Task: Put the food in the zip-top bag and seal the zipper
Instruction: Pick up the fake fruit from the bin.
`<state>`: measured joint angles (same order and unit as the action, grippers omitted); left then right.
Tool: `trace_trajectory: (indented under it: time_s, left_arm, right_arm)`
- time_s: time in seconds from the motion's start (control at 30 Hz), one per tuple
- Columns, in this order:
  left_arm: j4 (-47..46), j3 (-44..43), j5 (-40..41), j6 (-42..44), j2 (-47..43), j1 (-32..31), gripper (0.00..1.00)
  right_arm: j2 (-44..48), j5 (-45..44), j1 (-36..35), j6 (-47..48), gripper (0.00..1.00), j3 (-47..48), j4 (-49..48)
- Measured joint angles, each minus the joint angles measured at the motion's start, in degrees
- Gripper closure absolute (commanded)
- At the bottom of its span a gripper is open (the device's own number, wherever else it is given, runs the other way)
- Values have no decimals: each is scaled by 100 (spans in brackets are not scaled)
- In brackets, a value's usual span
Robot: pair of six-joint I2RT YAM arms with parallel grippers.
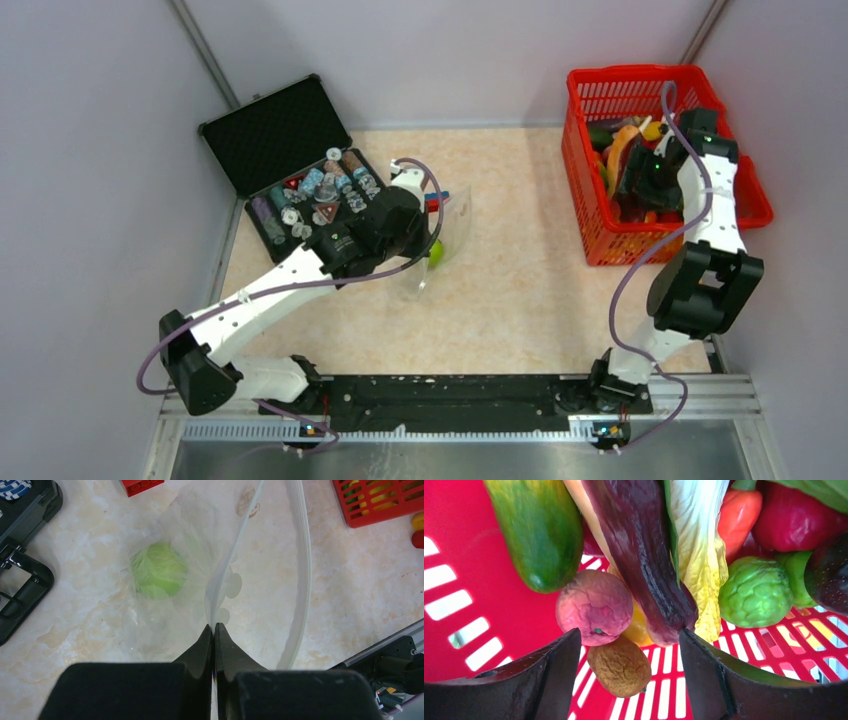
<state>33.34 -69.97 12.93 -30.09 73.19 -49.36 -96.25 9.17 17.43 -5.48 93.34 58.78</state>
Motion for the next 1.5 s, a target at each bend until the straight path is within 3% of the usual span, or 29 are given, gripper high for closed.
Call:
trace_trajectory:
  time_s: [0.2, 0.43, 0.53, 0.6, 0.73, 0.8, 0.93, 1.37, 1.43, 1.5]
  left_arm:
    - [-26, 59, -4, 0, -35, 22, 100]
    - [-42, 122, -7, 0, -35, 33, 100]
    - [-50, 125, -4, 0, -35, 39, 100]
    - [-57, 133, -4, 0, -35, 55, 100]
    - [-81, 155, -2, 0, -35, 59, 100]
    - [-85, 168, -4, 0, -35, 66, 100]
    - [-96, 188, -13, -2, -35, 81, 100]
    - [-173, 225, -66, -2, -35, 90, 100]
    - [-175, 234, -68, -2, -35, 92, 100]
    - [-186, 238, -70, 0, -35, 94, 100]
  right_arm:
    - [-98, 59, 0, 280, 38, 0, 291]
    - [-505, 105, -72, 474, 39, -127, 313]
    - [-577, 87, -190, 592, 50, -245, 315]
    - [-592, 92, -275, 643, 65, -295, 293]
    - [-592, 197, -319, 658, 60, -341, 262]
    - [-586, 236, -319, 673, 40, -341, 262]
    - [-522, 372, -319, 732, 25, -345, 306]
    - [-334, 52, -315, 739, 26, -597, 341]
    - [-334, 59, -313, 743, 28, -713, 315]
    - [-334, 83, -306, 745, 37, -787, 273]
